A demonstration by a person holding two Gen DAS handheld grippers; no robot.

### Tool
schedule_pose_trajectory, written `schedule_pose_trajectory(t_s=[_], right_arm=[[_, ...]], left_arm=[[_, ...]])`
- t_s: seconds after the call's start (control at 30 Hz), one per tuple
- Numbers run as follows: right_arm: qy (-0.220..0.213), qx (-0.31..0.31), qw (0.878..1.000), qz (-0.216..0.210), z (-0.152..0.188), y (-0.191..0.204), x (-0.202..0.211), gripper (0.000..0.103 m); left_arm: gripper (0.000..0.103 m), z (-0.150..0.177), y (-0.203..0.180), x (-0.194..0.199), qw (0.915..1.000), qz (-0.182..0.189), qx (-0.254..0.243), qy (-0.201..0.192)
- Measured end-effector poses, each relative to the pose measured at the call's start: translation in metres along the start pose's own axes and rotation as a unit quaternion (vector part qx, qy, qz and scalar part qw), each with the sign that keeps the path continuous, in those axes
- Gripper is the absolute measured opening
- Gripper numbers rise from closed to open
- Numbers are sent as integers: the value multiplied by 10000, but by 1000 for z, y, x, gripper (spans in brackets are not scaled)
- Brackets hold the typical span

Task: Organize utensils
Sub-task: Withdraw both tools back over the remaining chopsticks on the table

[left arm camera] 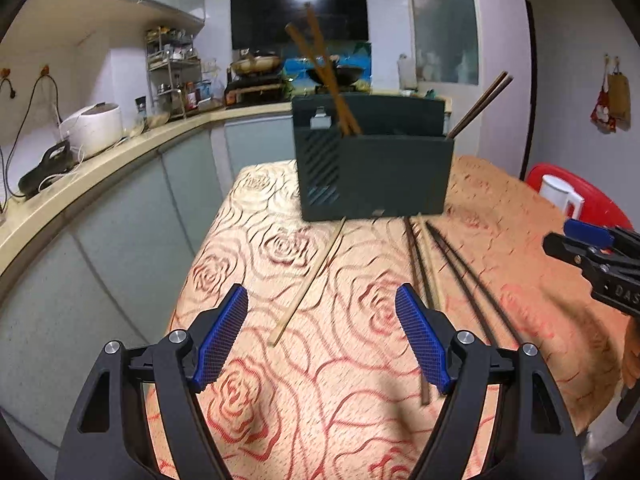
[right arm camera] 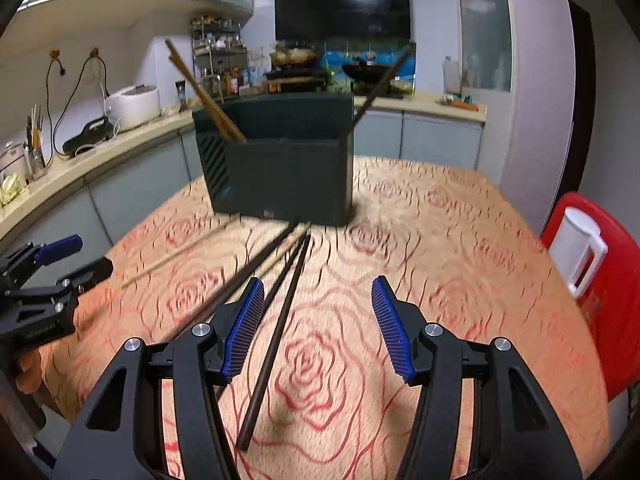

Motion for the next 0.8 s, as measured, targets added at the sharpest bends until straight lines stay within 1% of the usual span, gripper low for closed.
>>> schedule_pose_trajectory(t_s=[0.13,0.27,0.5,0.8], right_arm=[[188,-17,9998,-81,17,8,-7,54],[260,-15,9996,-116,25,15,-11,54],[324,-45,9994,-137,32,18,-12,55],[373,-38,9991,-174,35,22,-13,54]], left_arm=[[74,6,10,-5,9999,-89,52,65],[74,9,13,-6,9999,-90,61,58],[74,19,16,-11,9998,-125,62,153],[74,21,23,-15,9995,-187,129,220]])
Point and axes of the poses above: each gripper's, at about its wrist camera, not at the fingertips, and x roughly against the way its jaws point, y to its left, z to its underside, the point moved 10 cm from there along -x, roughly the way its jaws point, and after that the axes turned 15 degrees about x, right-handed, at the moved point
